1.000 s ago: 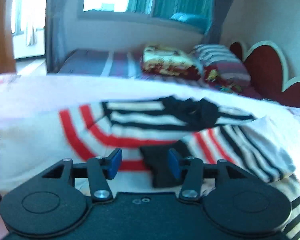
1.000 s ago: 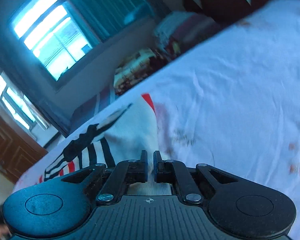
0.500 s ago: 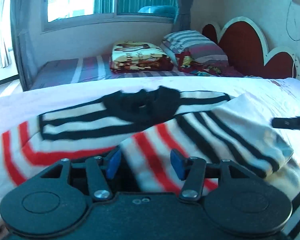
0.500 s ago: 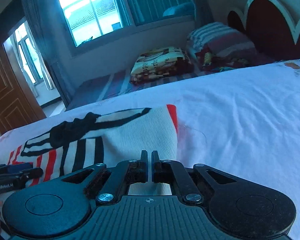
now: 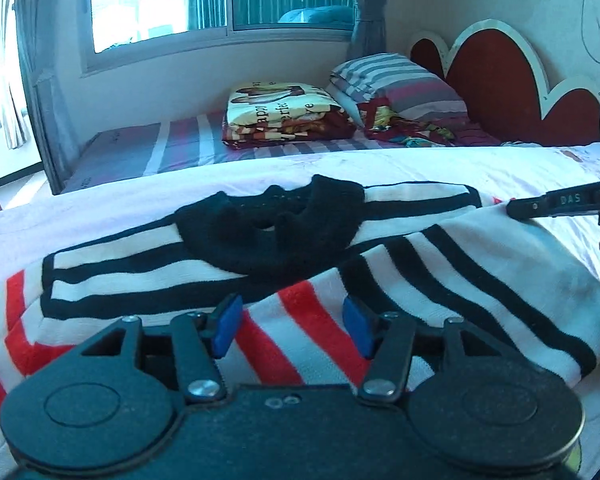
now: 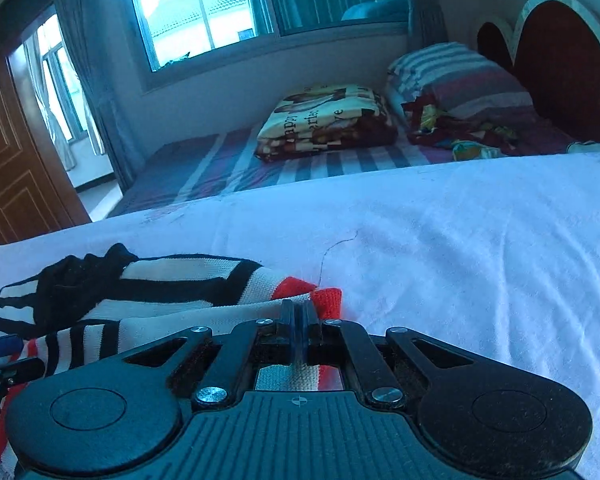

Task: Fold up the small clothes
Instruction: 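Open both grippers and lay the folded sleeve flat on the sweater, then grasp the black cuff of the other sleeve with the left gripper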

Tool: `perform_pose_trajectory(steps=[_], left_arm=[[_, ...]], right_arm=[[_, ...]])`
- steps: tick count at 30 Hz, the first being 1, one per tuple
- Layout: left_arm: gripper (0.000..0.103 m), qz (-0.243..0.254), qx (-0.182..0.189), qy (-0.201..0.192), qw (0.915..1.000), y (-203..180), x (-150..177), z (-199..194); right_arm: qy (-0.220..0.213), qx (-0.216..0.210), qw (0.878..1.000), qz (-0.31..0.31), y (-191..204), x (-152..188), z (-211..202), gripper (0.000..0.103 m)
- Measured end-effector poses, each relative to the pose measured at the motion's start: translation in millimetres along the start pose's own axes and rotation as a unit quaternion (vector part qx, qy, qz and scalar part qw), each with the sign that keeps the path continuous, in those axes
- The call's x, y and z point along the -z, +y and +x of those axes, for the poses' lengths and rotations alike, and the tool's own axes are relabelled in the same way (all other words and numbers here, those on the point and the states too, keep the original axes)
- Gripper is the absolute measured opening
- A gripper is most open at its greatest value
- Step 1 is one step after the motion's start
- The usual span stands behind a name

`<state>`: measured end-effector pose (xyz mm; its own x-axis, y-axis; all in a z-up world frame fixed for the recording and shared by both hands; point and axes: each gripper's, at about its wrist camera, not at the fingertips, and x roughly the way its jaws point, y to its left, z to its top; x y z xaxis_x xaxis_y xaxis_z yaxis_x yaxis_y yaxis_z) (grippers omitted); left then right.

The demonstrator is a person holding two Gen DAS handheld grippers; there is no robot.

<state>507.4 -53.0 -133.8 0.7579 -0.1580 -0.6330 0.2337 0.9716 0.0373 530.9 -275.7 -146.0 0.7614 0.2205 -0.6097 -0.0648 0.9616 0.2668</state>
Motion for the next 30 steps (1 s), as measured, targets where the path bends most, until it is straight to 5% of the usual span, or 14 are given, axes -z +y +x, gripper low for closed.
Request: perform_pose_trajectory(steps=[7, 10, 18, 23, 27, 30], left_arm=[[0.062, 0.009, -0.022, -0.025, 0.9994, -26, 10, -51], [0.062, 0.011, -0.036, -0.005, 0.9993, -33, 30, -58], [0.068, -0.004, -0.048, -0.005, 0.9988, -22, 32, -66], [0.076, -0.042, -0.027, 0.009, 0.9987, 3, 45, -60], [0.071, -0.067, -0.016, 0.0, 0.9976, 27, 47, -84], [0.071, -0.13, -0.027, -0.003, 0.9912, 74, 66, -115]], right_arm=[[-0.014, -0.043, 0.998, -0.031, 17, 21, -69, 0.001], [0.0, -0.059, 0.998, -0.035, 22, 46, -95, 0.001], [0.004, -0.039, 0.999, -0.016, 32, 71, -116, 0.001], [0.042, -0.023, 0.998, -0.043, 50, 81, -112, 0.001], [0.015, -0.011, 1.0, -0.004, 63, 80, -132, 0.001], [0.009, 0.001, 1.0, 0.013, 76, 80, -141, 0.001]])
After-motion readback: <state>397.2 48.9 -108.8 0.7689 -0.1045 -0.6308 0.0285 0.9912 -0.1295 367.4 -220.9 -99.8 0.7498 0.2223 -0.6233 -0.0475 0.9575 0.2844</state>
